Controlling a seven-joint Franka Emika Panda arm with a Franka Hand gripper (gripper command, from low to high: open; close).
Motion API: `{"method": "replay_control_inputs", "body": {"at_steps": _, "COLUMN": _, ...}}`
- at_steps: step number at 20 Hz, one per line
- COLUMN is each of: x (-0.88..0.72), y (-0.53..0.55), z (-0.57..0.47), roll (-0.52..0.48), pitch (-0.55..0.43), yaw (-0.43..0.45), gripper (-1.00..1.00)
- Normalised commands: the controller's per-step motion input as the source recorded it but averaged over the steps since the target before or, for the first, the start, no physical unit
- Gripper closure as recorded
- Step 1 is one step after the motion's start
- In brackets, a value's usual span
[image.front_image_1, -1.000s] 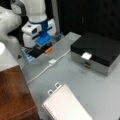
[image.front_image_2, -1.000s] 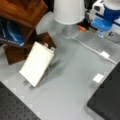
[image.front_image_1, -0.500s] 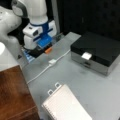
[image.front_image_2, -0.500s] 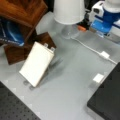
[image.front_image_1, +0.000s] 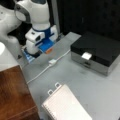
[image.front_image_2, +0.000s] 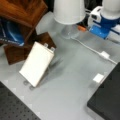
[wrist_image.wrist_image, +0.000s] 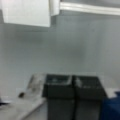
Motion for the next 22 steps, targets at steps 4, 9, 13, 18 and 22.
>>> {"method": "replay_control_inputs", "body": {"at_steps": 4, "x": -0.45, "y": -0.27, "z": -0.54, "roll": 0.037, "pitch": -0.37, "yaw": 0.162, "gripper": 1.0}}
{"method": "replay_control_inputs", "body": {"at_steps": 9, "x": -0.53, "y": -0.21, "z": -0.51, "roll": 0.019, "pitch": -0.433, "yaw": 0.146, "gripper": 1.0}}
{"method": "replay_control_inputs", "body": {"at_steps": 13, "x": -0.58, "y": -0.17, "z": -0.52, "roll": 0.011, "pitch": -0.479, "yaw": 0.164, "gripper": 1.0}}
{"method": "replay_control_inputs", "body": {"at_steps": 18, "x": -0.66, "y": -0.14, "z": -0.56, "roll": 0.013, "pitch": -0.518, "yaw": 0.185, "gripper": 1.0}}
{"method": "replay_control_inputs", "body": {"at_steps": 22, "x": -0.74, "y": -0.19, "z": -0.54, "roll": -0.015, "pitch": -0.515, "yaw": 0.25, "gripper": 1.0}}
